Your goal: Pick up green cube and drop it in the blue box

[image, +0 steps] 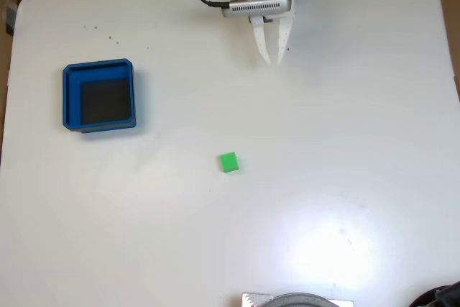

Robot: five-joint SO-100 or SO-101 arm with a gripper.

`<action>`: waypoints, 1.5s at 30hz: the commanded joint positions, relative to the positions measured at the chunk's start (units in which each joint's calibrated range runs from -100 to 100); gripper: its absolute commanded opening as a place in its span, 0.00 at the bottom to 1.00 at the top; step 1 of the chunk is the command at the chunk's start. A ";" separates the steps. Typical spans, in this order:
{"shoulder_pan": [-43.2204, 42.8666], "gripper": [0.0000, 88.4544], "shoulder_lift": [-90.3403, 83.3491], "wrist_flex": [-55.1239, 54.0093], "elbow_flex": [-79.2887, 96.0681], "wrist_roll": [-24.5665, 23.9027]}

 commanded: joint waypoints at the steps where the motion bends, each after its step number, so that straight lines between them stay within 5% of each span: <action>1: -0.49 0.01 -0.75 -1.00 0.36 -0.10; 12: 0.58 0.01 -0.58 -1.00 0.27 -0.10; 21: 12.72 0.01 -0.58 -1.00 0.27 -0.10; 45: 11.42 0.01 5.60 -1.82 -8.44 0.24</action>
